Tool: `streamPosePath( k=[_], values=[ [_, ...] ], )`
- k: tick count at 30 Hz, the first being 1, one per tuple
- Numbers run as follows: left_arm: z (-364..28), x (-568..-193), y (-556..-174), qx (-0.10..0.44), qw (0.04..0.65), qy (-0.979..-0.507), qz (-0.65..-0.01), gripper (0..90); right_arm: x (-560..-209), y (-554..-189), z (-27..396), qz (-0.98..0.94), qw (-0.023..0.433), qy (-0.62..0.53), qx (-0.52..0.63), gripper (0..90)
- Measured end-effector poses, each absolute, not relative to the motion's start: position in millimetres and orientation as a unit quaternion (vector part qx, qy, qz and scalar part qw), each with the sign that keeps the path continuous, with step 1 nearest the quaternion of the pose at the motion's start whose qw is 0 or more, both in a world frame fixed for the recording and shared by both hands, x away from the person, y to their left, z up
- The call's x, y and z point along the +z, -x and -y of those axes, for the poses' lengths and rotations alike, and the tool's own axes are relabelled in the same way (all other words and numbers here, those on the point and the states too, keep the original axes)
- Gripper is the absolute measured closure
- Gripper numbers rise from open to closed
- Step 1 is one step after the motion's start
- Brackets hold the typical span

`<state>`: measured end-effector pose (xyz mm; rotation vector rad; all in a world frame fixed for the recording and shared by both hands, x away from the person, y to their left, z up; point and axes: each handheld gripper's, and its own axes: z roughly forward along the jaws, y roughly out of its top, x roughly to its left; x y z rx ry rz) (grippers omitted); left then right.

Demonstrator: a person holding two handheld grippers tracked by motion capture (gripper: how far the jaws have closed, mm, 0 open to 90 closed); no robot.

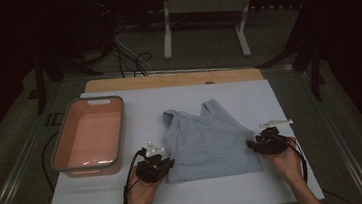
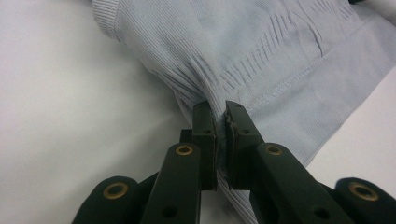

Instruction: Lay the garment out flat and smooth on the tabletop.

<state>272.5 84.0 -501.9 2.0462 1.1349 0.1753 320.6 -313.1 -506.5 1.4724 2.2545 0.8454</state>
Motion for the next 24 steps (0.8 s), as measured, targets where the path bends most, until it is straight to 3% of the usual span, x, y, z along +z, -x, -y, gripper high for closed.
streamPosePath(
  k=[6,9,10,24],
  values=[
    [-86,-500,-268,0.062,0.388,-0.806,-0.442,85.3,-508,-308,308,-0.802,0.144,-0.507,0.282,57.2],
    [-87,-500,-265,0.058,0.389,-0.807,-0.440,85.2,-508,-306,307,-0.807,0.121,-0.505,0.280,80.4],
    [-87,-500,-264,0.059,0.388,-0.809,-0.439,85.3,-507,-305,307,-0.809,0.114,-0.503,0.282,83.2],
    [-92,-501,-244,0.040,0.383,-0.816,-0.431,84.8,-495,-272,308,-0.824,0.103,-0.474,0.291,85.0]
  ],
)
